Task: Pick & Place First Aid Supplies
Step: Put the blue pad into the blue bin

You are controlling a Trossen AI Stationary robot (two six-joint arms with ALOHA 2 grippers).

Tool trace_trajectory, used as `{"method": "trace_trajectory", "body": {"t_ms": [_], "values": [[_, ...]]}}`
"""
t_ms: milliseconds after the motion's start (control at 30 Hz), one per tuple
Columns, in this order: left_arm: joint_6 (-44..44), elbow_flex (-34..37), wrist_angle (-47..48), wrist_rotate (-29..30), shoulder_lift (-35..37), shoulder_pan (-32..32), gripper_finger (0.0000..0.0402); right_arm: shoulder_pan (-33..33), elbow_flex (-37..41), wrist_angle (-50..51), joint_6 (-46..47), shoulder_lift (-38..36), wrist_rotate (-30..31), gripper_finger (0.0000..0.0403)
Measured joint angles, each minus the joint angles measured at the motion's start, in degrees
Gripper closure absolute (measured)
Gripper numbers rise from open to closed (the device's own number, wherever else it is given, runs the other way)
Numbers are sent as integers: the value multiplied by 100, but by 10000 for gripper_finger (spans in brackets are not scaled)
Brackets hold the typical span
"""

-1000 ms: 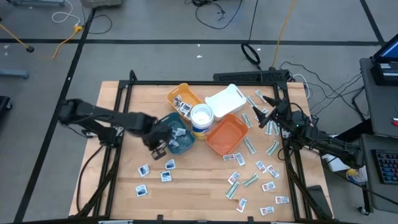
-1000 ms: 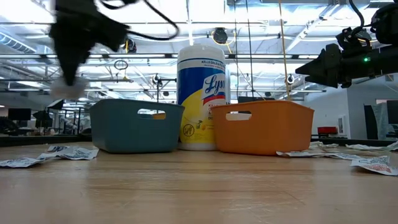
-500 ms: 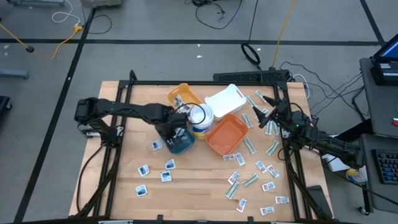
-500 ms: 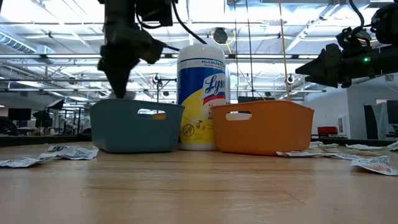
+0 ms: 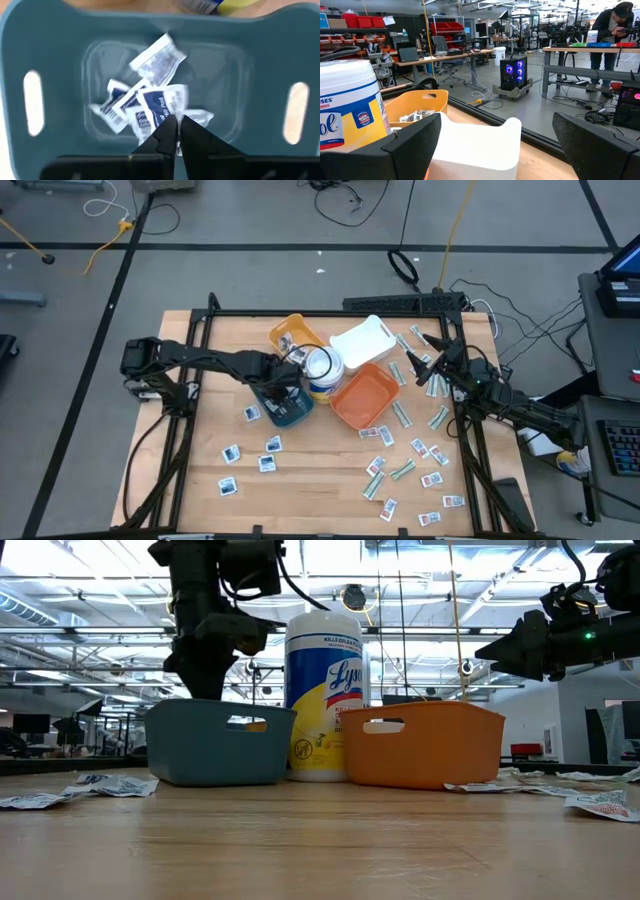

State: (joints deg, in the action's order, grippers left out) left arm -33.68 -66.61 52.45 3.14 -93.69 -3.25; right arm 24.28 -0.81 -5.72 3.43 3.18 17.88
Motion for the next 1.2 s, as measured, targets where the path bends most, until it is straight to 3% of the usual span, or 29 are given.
{"method": "trace_trajectory", "body": {"t_ms": [133,367,533,800,1200], "values": [[46,0,-31,0,0,0,333,2,0,0,0,0,-1,26],[90,8,56,2,103,0,225,2,-1,0,-1,0,-1,26],[432,1,118,281,501,192,182,0,-1,0,1,0,-1,26],[-311,2,666,150,1119,882,164,1,0,0,-1,0,-1,26],[-2764,455,770,-255,1873,2949,183,2,-1,0,-1,0,-1,26]]}}
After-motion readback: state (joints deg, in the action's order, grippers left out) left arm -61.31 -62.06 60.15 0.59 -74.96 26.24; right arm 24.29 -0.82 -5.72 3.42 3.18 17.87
